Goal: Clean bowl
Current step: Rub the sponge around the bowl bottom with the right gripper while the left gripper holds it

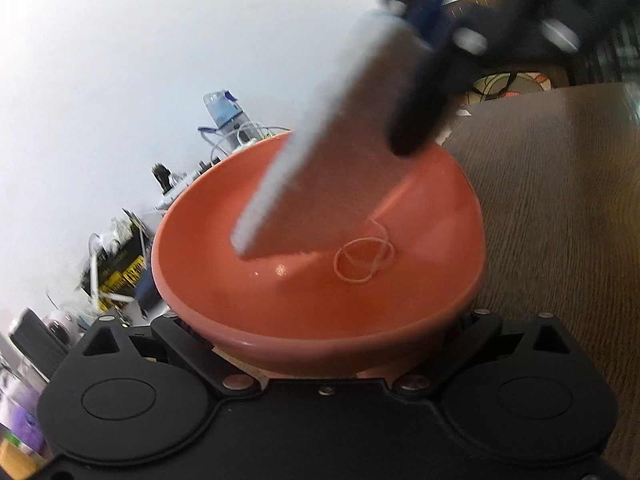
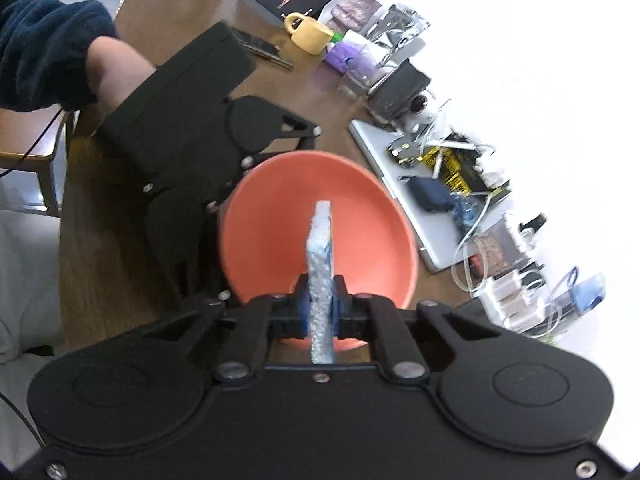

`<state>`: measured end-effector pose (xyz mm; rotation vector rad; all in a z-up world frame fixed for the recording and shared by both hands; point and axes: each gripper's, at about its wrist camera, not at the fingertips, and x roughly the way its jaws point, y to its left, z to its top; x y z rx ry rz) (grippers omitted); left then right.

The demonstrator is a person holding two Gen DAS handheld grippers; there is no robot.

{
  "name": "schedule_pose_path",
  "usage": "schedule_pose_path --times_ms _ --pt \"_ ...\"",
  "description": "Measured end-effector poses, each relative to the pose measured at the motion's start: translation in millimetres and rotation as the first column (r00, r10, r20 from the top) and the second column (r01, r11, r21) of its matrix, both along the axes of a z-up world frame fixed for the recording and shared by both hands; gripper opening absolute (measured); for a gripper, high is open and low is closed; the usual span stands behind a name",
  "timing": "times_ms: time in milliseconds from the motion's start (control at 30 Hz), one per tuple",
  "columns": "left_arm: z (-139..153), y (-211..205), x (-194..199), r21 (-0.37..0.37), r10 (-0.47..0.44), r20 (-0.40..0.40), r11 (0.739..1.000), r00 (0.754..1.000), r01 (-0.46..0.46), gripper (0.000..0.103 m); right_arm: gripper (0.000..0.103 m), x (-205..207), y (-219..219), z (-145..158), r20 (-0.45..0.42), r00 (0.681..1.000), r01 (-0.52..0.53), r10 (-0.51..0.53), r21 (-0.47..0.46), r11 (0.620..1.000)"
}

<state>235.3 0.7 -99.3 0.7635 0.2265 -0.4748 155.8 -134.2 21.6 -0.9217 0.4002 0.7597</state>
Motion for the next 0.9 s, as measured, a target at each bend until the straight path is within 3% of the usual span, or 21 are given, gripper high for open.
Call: schedule_pose_path --times_ms 67,167,267,400,500,633,767,900 --pt "-1 -1 -1 0.004 0.003 0.006 1.000 1.000 -0.003 0.099 0.011 10 0 9 0.009 0.999 0.041 -0.041 -0.005 0.999" --pt "-1 -1 1 0.004 0.004 0.005 1.000 1.000 -0.004 0.099 0.011 38 11 12 -0.046 0.996 0.073 -0.076 -0.061 0.995" --pt "-2 -2 -2 0.010 0.004 0.014 1.000 1.000 -0.004 0.099 0.011 37 18 9 -0.186 0.973 0.113 -0.137 -0.132 0.985" --pt "0 -5 -13 0.010 0.005 0.016 1.000 1.000 -0.005 0.100 0.011 36 32 8 -0.277 0.954 0.081 -0.116 -0.134 0.988" --pt "0 -5 -12 0.007 0.014 0.013 1.000 1.000 -0.014 0.099 0.011 34 45 13 -0.243 0.966 0.067 -0.091 -0.107 0.992" --pt "-1 -6 -13 0.008 0.015 0.013 1.000 1.000 -0.015 0.099 0.011 51 39 19 -0.120 0.983 0.125 -0.141 -0.131 0.983" --pt "-2 -5 -10 0.009 0.015 0.015 1.000 1.000 -0.015 0.099 0.011 50 28 15 -0.147 0.970 0.161 -0.191 -0.197 0.967" --pt "-3 -5 -8 0.009 0.015 0.015 1.000 1.000 -0.015 0.099 0.011 39 33 2 -0.270 0.949 0.107 -0.165 -0.218 0.970"
